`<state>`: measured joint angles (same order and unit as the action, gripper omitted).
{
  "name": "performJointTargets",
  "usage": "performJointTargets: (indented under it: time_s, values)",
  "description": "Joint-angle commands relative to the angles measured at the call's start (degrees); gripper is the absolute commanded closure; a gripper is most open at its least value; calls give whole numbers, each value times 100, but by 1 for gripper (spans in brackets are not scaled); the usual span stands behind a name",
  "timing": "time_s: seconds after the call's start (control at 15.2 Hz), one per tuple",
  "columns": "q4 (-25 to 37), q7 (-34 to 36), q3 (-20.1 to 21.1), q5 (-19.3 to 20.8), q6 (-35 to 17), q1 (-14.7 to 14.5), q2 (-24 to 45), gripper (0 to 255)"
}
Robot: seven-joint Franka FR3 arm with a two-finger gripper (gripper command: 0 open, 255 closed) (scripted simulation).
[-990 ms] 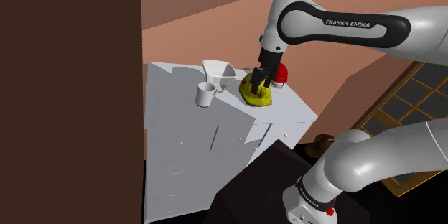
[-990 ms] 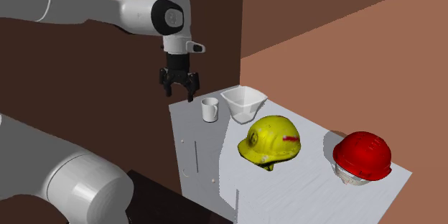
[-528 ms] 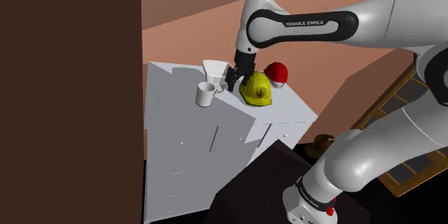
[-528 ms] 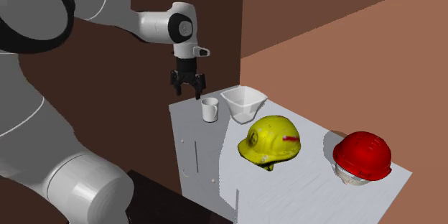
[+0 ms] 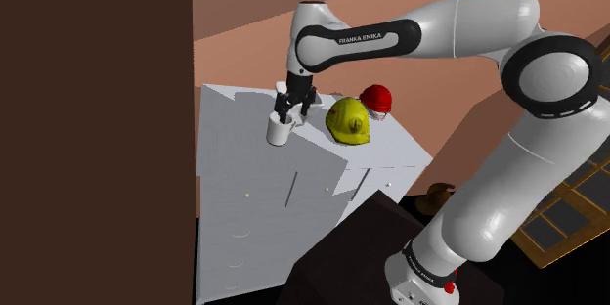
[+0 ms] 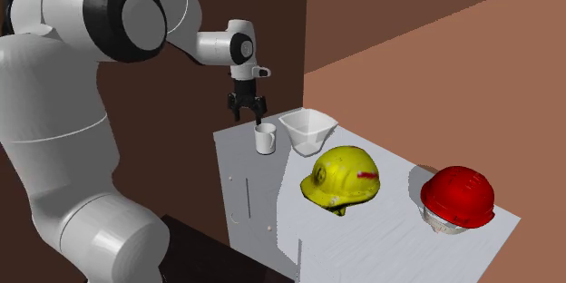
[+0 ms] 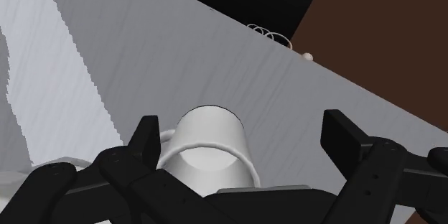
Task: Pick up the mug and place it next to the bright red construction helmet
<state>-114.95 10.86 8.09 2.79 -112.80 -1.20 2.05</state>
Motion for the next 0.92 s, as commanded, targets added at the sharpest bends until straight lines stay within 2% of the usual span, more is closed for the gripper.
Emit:
performJointTargets:
  time_s: [0.0, 0.33, 0.86]
  values:
    - [382, 114, 5, 115, -77, -15, 435, 0]
    - [1461, 424, -1, 387, -117, -143, 1514, 0]
    - [1120, 458, -31, 438, -639, -134, 1697, 0]
